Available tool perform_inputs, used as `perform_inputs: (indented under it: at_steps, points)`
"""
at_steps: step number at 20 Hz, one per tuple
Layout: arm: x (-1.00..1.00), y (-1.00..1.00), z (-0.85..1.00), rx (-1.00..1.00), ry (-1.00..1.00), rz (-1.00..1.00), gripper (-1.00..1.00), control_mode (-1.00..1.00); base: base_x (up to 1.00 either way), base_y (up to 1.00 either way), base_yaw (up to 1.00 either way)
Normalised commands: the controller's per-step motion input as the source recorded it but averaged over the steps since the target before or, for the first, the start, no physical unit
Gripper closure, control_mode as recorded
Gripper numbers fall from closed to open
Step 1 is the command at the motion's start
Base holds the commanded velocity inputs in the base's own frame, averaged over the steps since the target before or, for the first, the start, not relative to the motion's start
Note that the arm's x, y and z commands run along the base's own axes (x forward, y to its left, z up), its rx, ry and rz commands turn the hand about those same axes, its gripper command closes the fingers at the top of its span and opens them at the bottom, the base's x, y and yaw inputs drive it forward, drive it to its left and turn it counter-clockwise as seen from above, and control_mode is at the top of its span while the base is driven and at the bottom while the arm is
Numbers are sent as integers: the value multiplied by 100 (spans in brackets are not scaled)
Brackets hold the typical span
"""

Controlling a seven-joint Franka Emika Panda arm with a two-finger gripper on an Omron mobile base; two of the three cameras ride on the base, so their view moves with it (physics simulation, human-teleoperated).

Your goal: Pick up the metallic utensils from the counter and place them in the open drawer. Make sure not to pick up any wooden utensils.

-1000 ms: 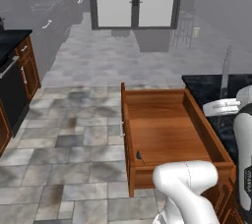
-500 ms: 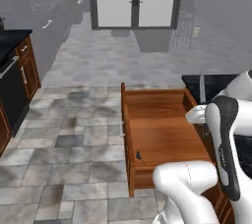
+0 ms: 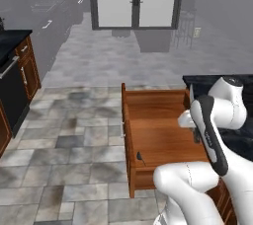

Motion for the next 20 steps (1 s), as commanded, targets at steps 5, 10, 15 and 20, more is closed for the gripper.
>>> perform_inputs:
  at_steps: [5, 10, 15, 20]
  points:
    - [60, -15, -35, 5, 23, 0, 100, -100, 0, 0, 0]
    - [54, -5, -41, 3, 22, 0, 100, -100, 0, 0, 0]
    - [47, -5, -39, 1, 14, 0, 100, -100, 0, 0, 0]
    - [29, -8, -42, 0, 8, 0, 100, -100, 0, 0, 0]
